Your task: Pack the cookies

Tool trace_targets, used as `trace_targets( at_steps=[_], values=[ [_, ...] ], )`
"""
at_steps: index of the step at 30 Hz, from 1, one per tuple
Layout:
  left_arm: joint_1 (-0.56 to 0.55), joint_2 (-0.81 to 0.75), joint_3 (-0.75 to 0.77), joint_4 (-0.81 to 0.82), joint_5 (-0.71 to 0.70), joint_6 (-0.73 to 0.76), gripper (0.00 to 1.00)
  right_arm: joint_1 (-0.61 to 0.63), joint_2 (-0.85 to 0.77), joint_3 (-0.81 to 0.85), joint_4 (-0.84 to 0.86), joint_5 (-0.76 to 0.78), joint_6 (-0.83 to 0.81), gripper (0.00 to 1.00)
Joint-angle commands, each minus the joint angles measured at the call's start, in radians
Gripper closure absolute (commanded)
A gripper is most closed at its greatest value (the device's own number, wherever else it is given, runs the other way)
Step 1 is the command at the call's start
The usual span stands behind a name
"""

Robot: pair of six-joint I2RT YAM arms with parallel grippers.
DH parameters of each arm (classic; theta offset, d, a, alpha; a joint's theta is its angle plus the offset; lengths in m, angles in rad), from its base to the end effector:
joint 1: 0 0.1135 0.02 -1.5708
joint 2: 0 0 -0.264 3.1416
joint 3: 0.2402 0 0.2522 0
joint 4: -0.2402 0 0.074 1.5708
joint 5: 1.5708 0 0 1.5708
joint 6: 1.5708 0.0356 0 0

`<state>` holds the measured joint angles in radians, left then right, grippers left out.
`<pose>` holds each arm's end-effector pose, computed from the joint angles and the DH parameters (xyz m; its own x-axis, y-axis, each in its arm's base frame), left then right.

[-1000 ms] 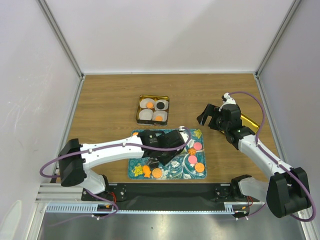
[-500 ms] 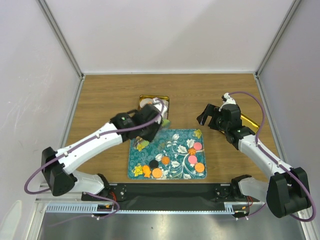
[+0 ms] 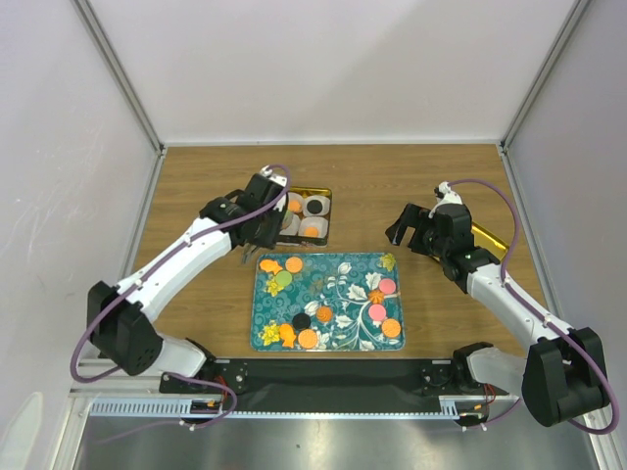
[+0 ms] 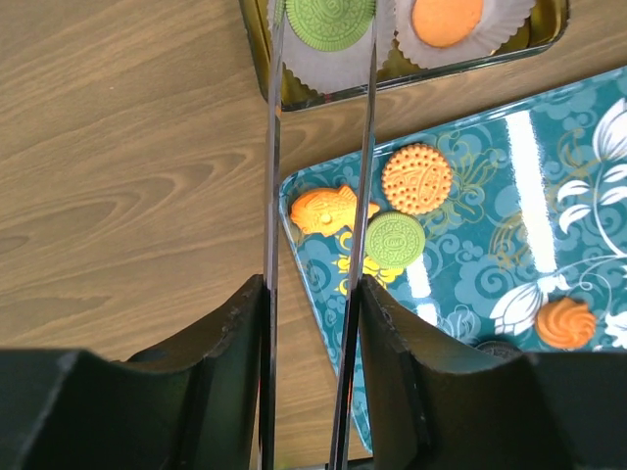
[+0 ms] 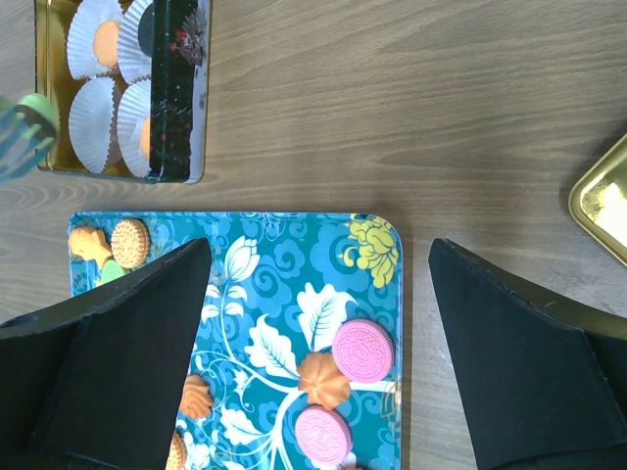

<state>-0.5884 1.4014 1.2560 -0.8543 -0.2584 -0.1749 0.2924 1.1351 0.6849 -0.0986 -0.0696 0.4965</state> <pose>0.2423 -0.1507 0.3064 -0.7625 0.3066 -0.5697 0.2935 0.9487 0.1176 0.2374 0.0740 0.2431 -0.6032 0.3147 -0.7329 -0.0648 0.8965 0.4383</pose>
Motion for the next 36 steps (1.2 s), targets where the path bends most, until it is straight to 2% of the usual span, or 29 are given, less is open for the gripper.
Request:
trace_targets(
  at_steps=[1,15,36],
  values=[
    [0.015,0.036,0.036,0.055,0.015,0.031,0.56,-0.002,-0.006,0.007,0.025,-0.009,-0.006,0.00],
    [0.039,0.099,0.011,0.109,0.024,0.026,0.51,-0.001,-0.008,0.005,0.023,-0.009,-0.006,0.00],
    [0.042,0.070,-0.026,0.107,0.028,0.011,0.47,-0.004,-0.011,0.007,0.023,-0.009,-0.009,0.00]
  ],
)
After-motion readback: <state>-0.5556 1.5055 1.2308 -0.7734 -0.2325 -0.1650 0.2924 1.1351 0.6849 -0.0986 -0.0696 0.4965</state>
